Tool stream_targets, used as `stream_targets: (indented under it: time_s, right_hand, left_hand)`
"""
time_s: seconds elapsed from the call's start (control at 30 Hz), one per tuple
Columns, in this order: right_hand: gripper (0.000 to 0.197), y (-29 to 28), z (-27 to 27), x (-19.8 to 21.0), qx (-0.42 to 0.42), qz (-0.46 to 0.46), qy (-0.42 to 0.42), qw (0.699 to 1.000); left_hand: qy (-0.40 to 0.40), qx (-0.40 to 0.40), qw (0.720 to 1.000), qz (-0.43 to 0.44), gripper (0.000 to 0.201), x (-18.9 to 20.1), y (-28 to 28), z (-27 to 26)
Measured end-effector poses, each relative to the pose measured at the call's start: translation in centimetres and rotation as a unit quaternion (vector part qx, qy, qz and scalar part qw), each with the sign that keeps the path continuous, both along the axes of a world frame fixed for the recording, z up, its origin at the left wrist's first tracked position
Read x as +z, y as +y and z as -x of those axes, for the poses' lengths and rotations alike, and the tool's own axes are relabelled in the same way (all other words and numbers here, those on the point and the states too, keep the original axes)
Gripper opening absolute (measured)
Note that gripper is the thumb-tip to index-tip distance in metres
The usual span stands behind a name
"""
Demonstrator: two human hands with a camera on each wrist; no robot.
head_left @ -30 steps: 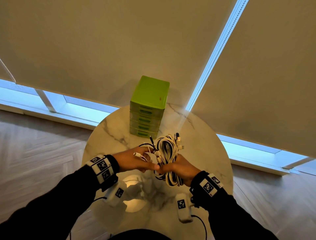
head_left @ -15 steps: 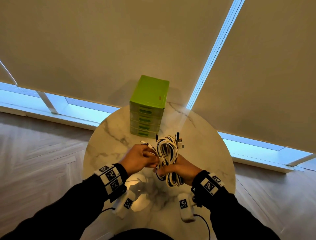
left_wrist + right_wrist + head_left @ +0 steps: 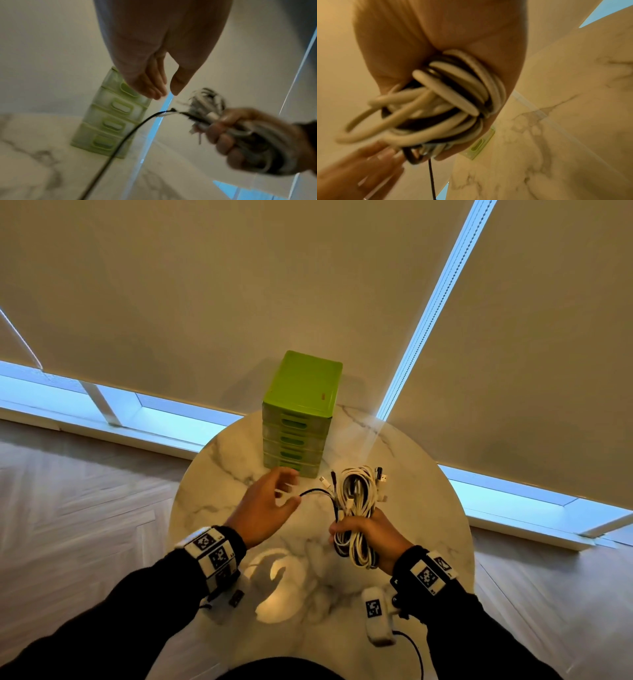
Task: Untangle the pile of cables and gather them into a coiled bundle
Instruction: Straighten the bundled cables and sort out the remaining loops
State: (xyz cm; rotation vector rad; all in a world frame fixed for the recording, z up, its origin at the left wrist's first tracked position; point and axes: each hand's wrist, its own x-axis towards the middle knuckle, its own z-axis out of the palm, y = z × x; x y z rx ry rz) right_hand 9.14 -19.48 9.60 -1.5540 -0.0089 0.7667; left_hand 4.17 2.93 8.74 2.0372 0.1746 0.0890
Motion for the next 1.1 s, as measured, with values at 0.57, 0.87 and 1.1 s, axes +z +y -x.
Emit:
stream_targets:
  time_s: [0.57,0.87,1.1]
  right_hand:
    - [0.041,3.0,1.3,0.3,0.084,0.119,-0.165,0.975]
    - [0.052,3.0,0.7,0.6,0.143,0.139,-0.169,0.965]
    - [0.035,2.4,1.5,0.1,0.070,-0.004,-0.061,0.996]
  left_hand:
    - [0.191,0.070,0.850,0.486,0.045,0.7,-5.2,-1.8]
    - [0.172,0.114,0.787,0.582,0.046,-1.0,-5.6,-2.4]
    - [0.174,0.108,0.829,0.521,0.056,-0.5,-4.7,-2.4]
